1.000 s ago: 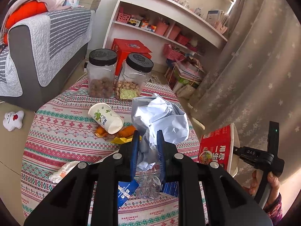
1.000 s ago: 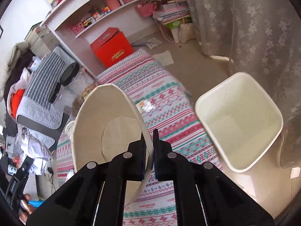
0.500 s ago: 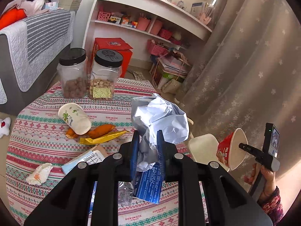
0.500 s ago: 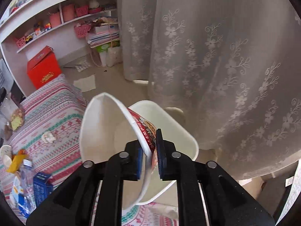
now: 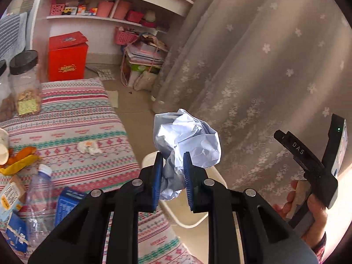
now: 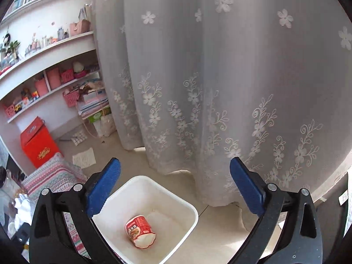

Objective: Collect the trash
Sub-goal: 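Drop the noodle cup into the white bin with the right tool while the left tool drops the paper in, then grasp the white tissue on the tablecloth with the left tool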

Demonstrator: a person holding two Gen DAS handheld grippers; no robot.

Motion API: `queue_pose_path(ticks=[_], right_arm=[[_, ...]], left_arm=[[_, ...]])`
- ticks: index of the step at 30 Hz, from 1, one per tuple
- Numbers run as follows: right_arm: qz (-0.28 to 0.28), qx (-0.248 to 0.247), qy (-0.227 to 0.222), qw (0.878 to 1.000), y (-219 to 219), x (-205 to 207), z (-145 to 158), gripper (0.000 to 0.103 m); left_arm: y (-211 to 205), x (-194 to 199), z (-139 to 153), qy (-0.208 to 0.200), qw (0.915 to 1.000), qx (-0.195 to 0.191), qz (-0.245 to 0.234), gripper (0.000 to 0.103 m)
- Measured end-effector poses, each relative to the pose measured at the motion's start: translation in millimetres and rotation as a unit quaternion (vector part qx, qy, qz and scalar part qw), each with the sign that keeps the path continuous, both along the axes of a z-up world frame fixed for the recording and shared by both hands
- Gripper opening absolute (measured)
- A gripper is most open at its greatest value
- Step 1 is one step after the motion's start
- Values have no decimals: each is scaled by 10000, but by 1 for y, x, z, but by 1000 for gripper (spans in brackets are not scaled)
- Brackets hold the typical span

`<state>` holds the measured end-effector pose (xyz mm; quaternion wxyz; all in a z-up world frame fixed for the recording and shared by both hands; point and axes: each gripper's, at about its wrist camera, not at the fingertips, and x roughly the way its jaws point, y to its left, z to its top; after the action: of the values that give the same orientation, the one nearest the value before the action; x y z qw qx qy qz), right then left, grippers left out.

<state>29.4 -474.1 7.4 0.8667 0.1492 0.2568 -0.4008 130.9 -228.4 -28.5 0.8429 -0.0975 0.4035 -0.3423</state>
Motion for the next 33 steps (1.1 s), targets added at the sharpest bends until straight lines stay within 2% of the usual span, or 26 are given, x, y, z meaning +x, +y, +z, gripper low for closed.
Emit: queue_pose_path(ticks=[5,11,12,14,15,17,19,22,25,28,31,33], right_arm=[[-324,232,-133,9991,-25,-14,1,95],[-606,501,-273,9965,-44,-27,1,96],[-619,523,-275,9963,-45,-28,1,96],[-638,498,-252,9964,-46,-28,0,96],[-641,472,-235,9965,-44,-28,0,96],[-616,446,-233,9968,-42,-28,0,96],[-538,469,-233,9972,-36,-26,0,96],[-227,457,-100,9986,-17,-15,-3,96],[217,232,119,9994,15,0,-6,96],[607,74,206,9979,48,11,-8,96],[1036,-30,278,9942,82,22,-9,96],[1347,4,338,9903,104,29,-12,96]], left_arm=[[-64,0,-4,144,9993,-61,-341,19],[-114,3,-20,511,9972,-178,-516,23],[-119,5,-22,591,9967,-166,-522,28],[-123,6,-24,725,9959,-165,-519,48],[-122,6,-22,753,9957,-207,-497,62],[-114,4,-17,672,9964,-242,-449,65],[-104,4,-12,574,9977,-90,-340,67],[-82,1,-5,376,9992,143,0,79],[-54,-3,3,157,9980,438,419,87],[-22,-5,6,16,9938,744,830,91],[12,-7,4,-99,9855,1203,1194,91],[39,-6,-3,-31,9801,1425,1381,92]])
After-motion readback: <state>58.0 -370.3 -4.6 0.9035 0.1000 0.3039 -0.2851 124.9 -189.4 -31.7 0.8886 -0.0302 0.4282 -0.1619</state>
